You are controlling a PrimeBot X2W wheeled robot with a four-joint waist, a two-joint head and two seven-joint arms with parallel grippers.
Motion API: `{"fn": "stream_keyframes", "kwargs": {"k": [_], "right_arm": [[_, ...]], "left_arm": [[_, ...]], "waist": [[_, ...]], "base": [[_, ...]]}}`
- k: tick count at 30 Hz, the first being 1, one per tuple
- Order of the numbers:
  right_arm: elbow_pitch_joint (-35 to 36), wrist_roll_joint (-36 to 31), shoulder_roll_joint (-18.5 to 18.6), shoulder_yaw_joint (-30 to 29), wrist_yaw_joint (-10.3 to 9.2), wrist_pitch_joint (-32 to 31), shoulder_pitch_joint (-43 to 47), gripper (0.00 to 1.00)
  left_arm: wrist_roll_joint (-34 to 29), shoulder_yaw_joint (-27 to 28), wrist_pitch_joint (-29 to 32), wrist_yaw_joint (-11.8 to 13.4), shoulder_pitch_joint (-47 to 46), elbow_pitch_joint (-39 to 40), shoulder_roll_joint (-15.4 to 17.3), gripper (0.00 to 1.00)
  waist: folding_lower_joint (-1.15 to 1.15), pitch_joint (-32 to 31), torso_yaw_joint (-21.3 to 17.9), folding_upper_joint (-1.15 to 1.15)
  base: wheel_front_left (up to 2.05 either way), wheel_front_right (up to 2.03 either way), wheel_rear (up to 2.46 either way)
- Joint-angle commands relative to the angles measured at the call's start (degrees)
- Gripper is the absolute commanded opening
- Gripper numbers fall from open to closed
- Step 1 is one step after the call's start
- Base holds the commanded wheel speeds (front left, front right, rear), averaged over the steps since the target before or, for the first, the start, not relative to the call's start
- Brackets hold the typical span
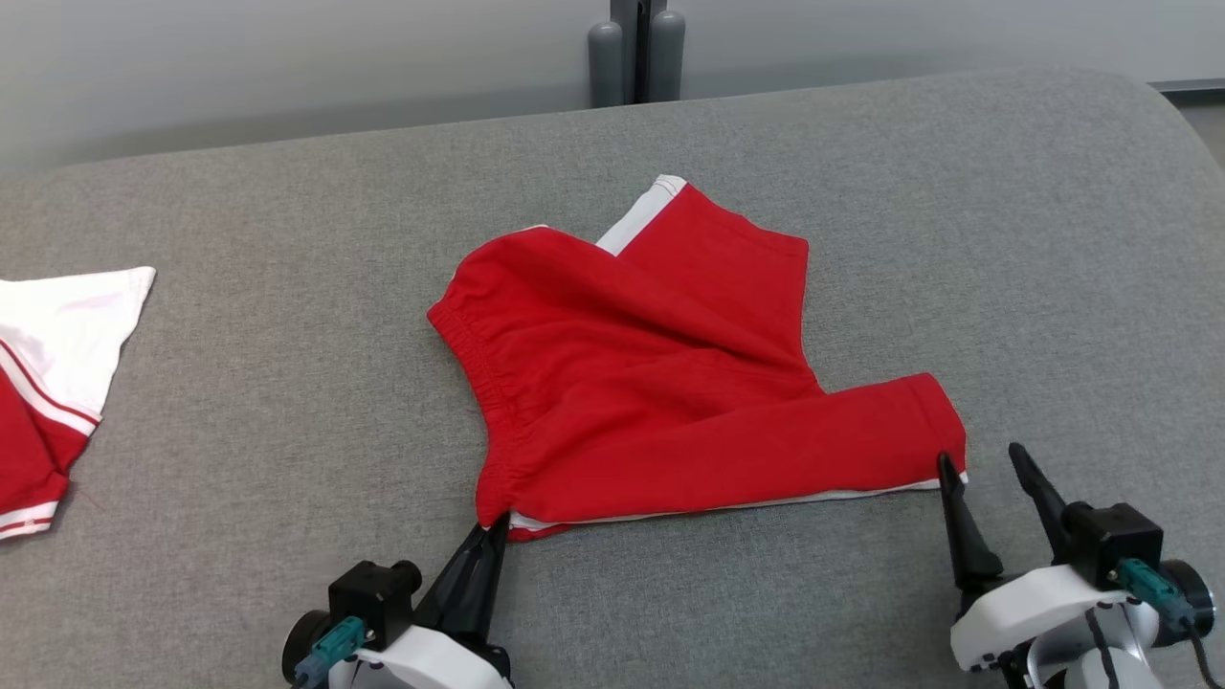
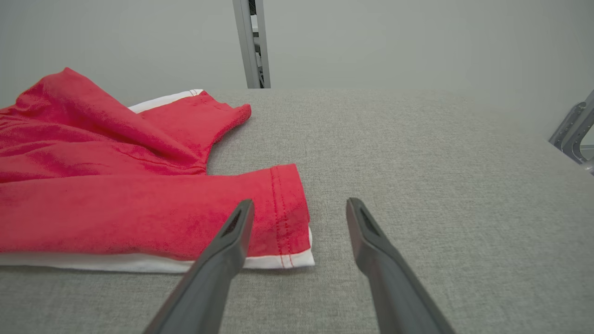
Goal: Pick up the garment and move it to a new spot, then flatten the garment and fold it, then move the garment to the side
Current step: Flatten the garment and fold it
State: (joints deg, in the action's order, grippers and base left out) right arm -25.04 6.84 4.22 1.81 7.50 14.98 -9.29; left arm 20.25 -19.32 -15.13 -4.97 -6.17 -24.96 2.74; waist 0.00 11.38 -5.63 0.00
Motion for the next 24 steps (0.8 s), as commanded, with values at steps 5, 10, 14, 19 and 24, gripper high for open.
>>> {"fn": "stream_keyframes", "kwargs": {"k": [5, 10, 14, 19, 24], "right_arm": [[-3.6, 1.8, 0.3, 1.1, -0.02, 0.3, 0.9, 1.0], [-6.2, 3.2, 0.3, 3.1, -0.02, 0.3, 0.0, 1.0], [-7.7, 3.9, 0.7, 4.1, -0.02, 0.3, -0.9, 1.0], [-9.3, 5.0, 1.2, 4.9, -0.02, 0.3, -1.9, 0.85], [-12.0, 6.4, 1.6, 6.1, -0.02, 0.1, -3.2, 0.14]], "left_arm": [[-1.3, 1.7, 0.0, 0.0, 0.4, -0.1, 0.3, 0.0], [-1.7, 2.3, 0.0, -0.4, -0.1, 0.0, 0.3, 0.0], [-1.4, 1.9, 0.0, -0.4, -0.6, 0.2, 0.3, 0.0], [-1.4, 1.6, 0.0, -0.4, -1.2, 0.3, 0.3, 0.0], [-1.7, 1.5, 0.0, -0.4, -1.8, 0.3, 0.3, 0.0]], "waist": [[0.0, -0.3, 0.4, 0.0], [0.0, 0.0, 0.5, 0.0], [0.0, 0.5, 0.8, 0.0], [0.0, 1.2, 1.0, 0.0], [0.0, 2.0, 1.4, 0.0]], "base": [[0.0, 0.0, 0.0], [0.0, 0.0, 0.0], [0.0, 0.0, 0.0], [0.0, 0.0, 0.0], [0.0, 0.0, 0.0]]}}
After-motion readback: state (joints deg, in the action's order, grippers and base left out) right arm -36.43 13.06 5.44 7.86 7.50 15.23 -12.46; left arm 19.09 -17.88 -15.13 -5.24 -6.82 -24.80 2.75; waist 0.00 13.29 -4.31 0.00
